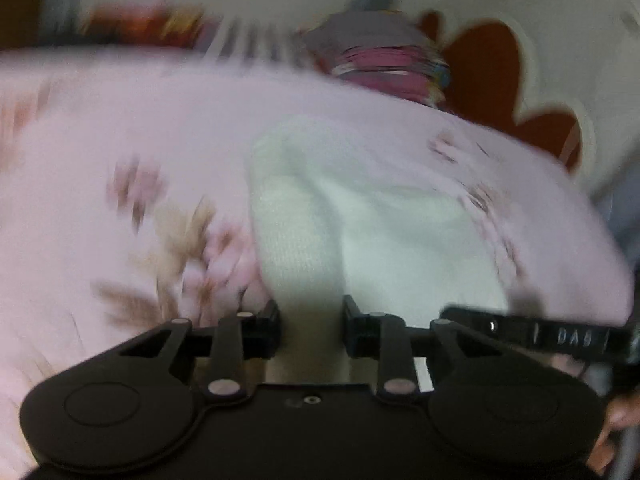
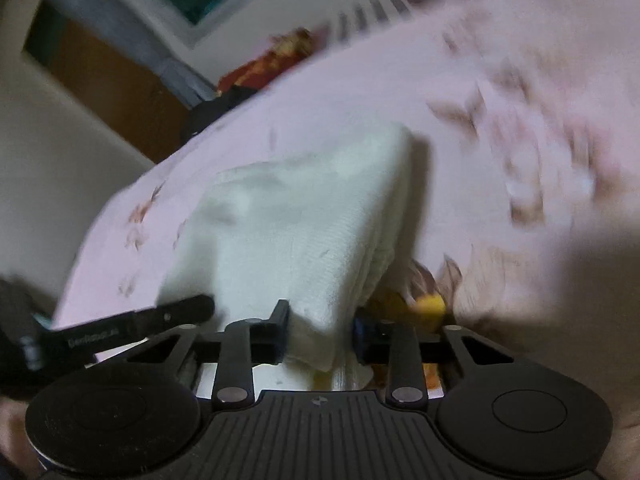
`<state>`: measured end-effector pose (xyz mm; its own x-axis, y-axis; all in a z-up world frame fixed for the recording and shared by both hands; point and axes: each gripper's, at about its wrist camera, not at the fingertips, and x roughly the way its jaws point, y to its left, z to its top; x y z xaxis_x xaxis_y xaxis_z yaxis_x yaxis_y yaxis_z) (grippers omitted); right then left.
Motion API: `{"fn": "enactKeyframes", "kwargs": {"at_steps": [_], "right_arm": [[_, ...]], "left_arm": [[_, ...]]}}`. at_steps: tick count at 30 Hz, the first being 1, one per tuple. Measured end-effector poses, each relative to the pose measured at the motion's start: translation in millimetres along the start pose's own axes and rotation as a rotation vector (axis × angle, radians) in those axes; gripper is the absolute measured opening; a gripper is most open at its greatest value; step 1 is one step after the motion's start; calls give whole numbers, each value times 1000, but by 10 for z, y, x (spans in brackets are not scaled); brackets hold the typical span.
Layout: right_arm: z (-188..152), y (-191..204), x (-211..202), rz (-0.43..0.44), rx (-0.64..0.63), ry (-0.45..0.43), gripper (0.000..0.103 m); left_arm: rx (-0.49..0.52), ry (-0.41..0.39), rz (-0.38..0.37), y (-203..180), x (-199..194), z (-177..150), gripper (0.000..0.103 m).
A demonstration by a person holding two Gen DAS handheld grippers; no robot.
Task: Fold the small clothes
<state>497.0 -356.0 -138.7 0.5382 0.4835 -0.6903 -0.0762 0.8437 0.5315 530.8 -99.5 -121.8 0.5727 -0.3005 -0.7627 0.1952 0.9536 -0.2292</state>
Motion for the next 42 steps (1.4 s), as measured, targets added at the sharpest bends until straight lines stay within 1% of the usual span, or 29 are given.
{"fn": "enactKeyframes", "kwargs": {"at_steps": [2,3,4,6,8,12,14,18,21,25,34,38,42], "right_arm": [[-63,134,-43,-47,-53,-19,30],[-103,139,14,-83,-62,-6,30],[-137,124,96,-112,-58,11,30],[-146,110,145,-109,-11,3,30],[-141,138,129,-117,17,-2,30],[-150,274,56,-131,5,-40,29],[-139,363,-22,-121,12,-60,29],[-149,757,-75,-123,-38,-86,29],[-174,1087,4,-120,-66,-99,29],[-227,1546,196,-91,-88,-105,29],[-435,2540,867,-17,-150,-64,29],[-548,2847,1145,-2,-163,-44,29],[-642,3022,1373,-11,-176,-27,29]], "left_arm": [[120,31,80,-192,56,-23,28],[152,41,103,-230,114,-42,28],[159,39,112,-228,148,-53,28],[131,37,91,-159,130,-35,28],[127,29,75,-112,86,-62,28],[139,6,52,-95,-30,-67,28],[156,-2,45,-63,-116,-64,28],[192,-26,50,118,-348,-57,28],[198,-46,60,354,-541,-20,28],[189,-63,84,772,-799,7,28],[129,-68,156,1828,-1261,-102,28],[103,-61,167,2174,-1350,-156,28],[89,-47,149,2386,-1346,-207,28]]}}
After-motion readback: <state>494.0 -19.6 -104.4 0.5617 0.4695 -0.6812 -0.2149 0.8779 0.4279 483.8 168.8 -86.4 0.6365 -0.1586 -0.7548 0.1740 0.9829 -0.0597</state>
